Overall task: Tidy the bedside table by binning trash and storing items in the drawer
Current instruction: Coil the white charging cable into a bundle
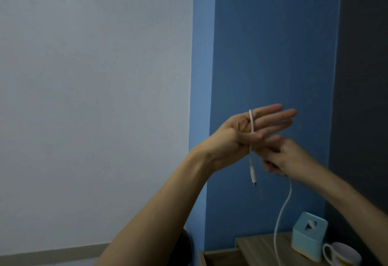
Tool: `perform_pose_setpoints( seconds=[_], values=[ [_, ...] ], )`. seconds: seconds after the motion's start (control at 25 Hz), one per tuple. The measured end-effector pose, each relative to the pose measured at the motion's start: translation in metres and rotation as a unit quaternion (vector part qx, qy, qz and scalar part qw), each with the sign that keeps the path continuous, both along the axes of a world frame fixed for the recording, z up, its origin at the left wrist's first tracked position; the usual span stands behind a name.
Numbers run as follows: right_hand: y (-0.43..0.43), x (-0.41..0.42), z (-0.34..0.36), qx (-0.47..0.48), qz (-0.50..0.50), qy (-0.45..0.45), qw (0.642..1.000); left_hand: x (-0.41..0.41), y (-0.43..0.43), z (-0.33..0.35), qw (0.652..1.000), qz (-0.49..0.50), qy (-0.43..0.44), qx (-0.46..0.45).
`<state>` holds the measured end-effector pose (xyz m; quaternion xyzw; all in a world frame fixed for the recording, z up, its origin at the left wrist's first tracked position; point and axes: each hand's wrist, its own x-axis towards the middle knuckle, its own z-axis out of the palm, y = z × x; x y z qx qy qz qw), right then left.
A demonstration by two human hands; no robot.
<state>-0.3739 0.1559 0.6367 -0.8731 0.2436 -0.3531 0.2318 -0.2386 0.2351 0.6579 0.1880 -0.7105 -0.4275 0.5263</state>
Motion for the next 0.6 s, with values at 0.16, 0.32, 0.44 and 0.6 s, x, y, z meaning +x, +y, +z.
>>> perform_pose_setpoints(
  seconds=[0.16,0.32,0.44,0.6],
  values=[
    [0.039,-0.018,-0.001,-0.165,-0.016,0.123,0.979,0.011,-0.002,-0.002,0.996,0.09,-0.011,-0.002],
    [0.049,-0.022,0.009,-0.258,-0.04,0.226,0.939,0.004,0.001,-0.003,0.994,0.093,0.047,0.035],
    [0.053,-0.027,0.016,-0.287,-0.04,0.219,0.932,0.004,0.002,-0.006,0.994,0.102,0.006,0.037],
    [0.062,-0.036,0.025,-0.317,-0.037,0.177,0.931,0.008,0.0,-0.011,0.969,0.174,-0.177,-0.016]
  ],
)
